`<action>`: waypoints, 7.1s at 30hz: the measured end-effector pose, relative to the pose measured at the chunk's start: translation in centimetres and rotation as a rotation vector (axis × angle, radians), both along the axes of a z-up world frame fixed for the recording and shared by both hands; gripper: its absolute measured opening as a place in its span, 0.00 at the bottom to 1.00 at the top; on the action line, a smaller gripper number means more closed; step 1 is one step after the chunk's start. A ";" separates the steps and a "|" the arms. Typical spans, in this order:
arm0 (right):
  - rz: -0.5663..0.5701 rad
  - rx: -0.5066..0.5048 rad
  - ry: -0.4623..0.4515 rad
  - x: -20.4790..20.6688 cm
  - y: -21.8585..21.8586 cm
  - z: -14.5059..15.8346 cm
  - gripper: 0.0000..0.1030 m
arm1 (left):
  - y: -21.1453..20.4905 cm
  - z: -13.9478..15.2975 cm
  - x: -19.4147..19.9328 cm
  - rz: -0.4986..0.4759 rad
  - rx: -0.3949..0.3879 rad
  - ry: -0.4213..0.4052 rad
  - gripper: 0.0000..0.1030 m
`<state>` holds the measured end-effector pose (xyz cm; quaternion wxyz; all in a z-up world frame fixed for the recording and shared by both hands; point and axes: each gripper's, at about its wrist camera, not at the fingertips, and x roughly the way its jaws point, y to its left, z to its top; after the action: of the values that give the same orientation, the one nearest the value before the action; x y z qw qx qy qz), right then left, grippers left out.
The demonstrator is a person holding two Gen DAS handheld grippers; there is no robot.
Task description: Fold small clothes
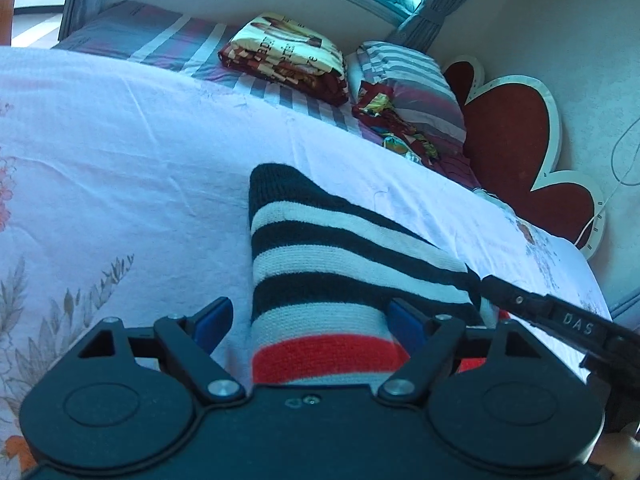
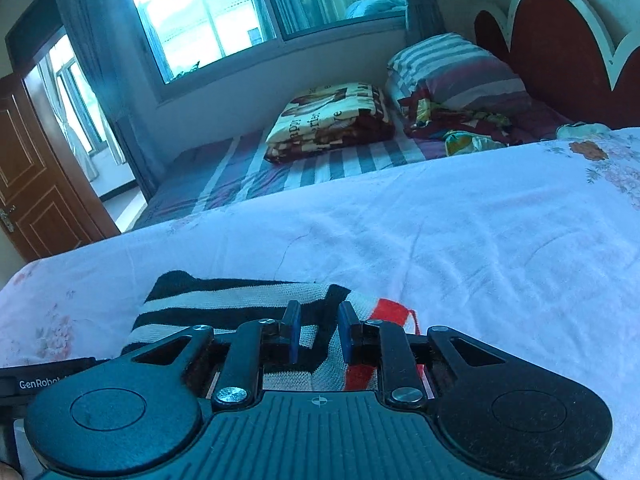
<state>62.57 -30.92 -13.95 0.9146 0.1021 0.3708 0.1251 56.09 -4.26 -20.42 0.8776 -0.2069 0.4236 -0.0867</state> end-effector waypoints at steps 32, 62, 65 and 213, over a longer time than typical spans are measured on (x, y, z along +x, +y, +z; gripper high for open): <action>0.105 -0.246 -0.068 -11.3 0.4 -1.4 0.19 | 0.3 1.3 -8.4 -0.062 0.038 -0.040 0.83; 0.038 -0.116 0.004 -17.6 -4.2 -1.2 0.40 | -2.9 -0.2 -13.3 -0.146 0.110 0.024 0.85; 0.039 -0.081 0.011 -17.4 -4.7 -0.8 0.42 | -2.8 0.0 -13.2 -0.138 0.095 0.033 0.84; 0.150 0.020 0.066 -24.1 37.1 -3.8 0.02 | 34.3 1.7 -21.9 0.060 0.220 -0.031 0.80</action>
<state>38.49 6.20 -17.74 0.8888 0.0876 0.4061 0.1934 34.18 30.05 -18.75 0.9036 -0.1205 0.4107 -0.0162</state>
